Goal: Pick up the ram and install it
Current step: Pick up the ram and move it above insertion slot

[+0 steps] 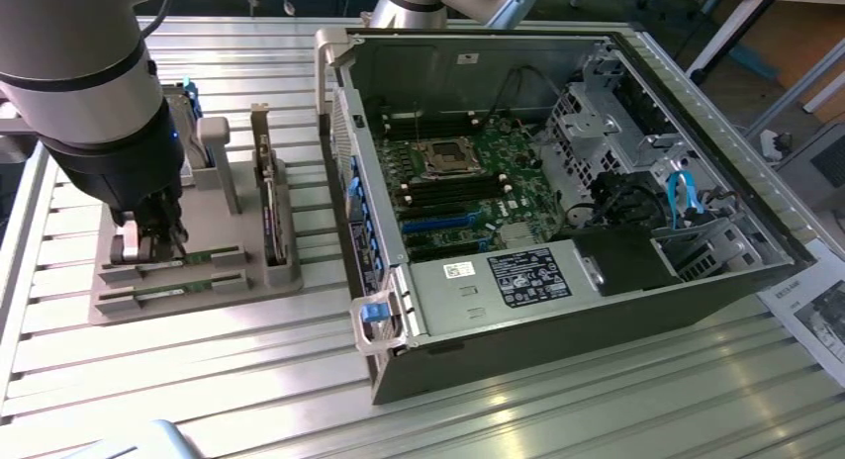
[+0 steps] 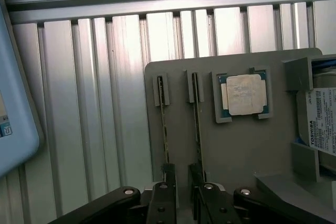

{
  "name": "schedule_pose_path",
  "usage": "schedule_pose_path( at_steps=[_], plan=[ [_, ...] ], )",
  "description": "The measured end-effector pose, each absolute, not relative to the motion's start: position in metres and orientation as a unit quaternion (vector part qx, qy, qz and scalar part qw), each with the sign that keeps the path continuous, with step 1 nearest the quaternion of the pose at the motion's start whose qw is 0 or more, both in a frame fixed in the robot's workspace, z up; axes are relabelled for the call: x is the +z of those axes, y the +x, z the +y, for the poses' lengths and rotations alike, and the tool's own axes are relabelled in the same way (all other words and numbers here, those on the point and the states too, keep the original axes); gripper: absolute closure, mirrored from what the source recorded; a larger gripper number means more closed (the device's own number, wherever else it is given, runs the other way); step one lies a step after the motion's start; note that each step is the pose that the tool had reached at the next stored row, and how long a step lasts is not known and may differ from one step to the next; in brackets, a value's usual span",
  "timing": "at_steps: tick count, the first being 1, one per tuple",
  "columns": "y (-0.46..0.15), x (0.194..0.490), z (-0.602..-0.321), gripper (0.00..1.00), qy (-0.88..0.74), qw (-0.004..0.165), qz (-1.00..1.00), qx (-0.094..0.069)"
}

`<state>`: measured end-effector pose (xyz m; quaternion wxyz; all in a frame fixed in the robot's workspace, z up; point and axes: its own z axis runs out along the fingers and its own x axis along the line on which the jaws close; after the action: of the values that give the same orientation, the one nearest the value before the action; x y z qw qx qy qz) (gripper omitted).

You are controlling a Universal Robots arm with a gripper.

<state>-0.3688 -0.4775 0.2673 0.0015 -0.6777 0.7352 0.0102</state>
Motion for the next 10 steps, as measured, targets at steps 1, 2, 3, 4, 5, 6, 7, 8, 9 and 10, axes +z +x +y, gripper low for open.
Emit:
schedule_pose_path(
  at_steps=[1,2,3,4,5,6,7,8,9,10],
  plan=[
    [-0.3688,0.2673,-0.4775,0.76,-0.678,0.001,0.735,0.01],
    [-0.3687,0.2672,-0.478,0.76,-0.678,0.002,0.735,0.01],
    [-0.3687,0.267,-0.4786,0.76,-0.678,0.002,0.735,0.01],
    [-0.3688,0.267,-0.4792,0.76,-0.678,0.002,0.735,0.01],
    [-0.3688,0.2669,-0.4798,0.76,-0.678,0.002,0.735,0.01],
    [-0.3688,0.2665,-0.4808,0.76,-0.678,0.002,0.735,0.01],
    [-0.3688,0.2664,-0.4808,0.76,-0.678,0.002,0.735,0.01],
    [-0.3689,0.2664,-0.4808,0.76,-0.678,0.002,0.735,0.01],
    [-0.3688,0.2664,-0.4809,0.76,-0.678,0.001,0.735,0.01],
    [-0.3688,0.2664,-0.4809,0.76,-0.678,0.001,0.735,0.01]
  ],
)
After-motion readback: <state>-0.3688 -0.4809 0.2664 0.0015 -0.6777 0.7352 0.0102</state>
